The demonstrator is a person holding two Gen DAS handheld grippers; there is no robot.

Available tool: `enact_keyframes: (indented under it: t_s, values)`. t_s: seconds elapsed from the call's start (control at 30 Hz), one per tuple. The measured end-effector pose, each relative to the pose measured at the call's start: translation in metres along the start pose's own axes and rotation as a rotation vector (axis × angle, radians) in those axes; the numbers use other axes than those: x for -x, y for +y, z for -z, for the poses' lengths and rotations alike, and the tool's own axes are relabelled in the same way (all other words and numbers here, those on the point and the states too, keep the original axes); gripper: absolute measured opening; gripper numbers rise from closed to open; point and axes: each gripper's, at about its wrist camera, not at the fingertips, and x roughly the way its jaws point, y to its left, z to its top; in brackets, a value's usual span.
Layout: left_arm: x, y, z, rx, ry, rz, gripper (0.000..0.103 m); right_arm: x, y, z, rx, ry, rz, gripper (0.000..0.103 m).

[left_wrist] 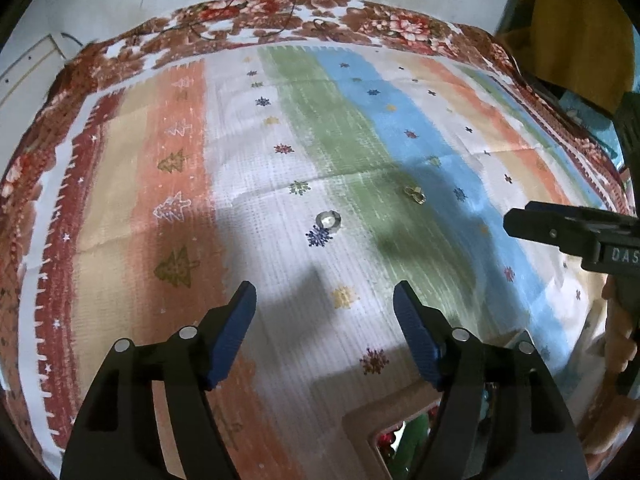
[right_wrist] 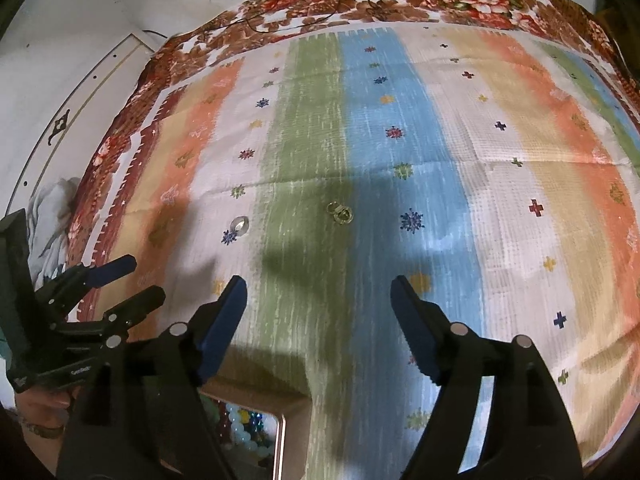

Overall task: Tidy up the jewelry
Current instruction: 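Move both open tools toward the silver ring and gold charm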

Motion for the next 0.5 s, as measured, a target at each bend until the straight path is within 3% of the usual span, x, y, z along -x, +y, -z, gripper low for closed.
enact_keyframes:
  t_s: [0.5]
  values:
    - [-0.034,0.007,-0.020,-0.010,0.055,0.025,0.073,-0.030,-0.004,-0.020,-0.006,0.049,0.016,0.085]
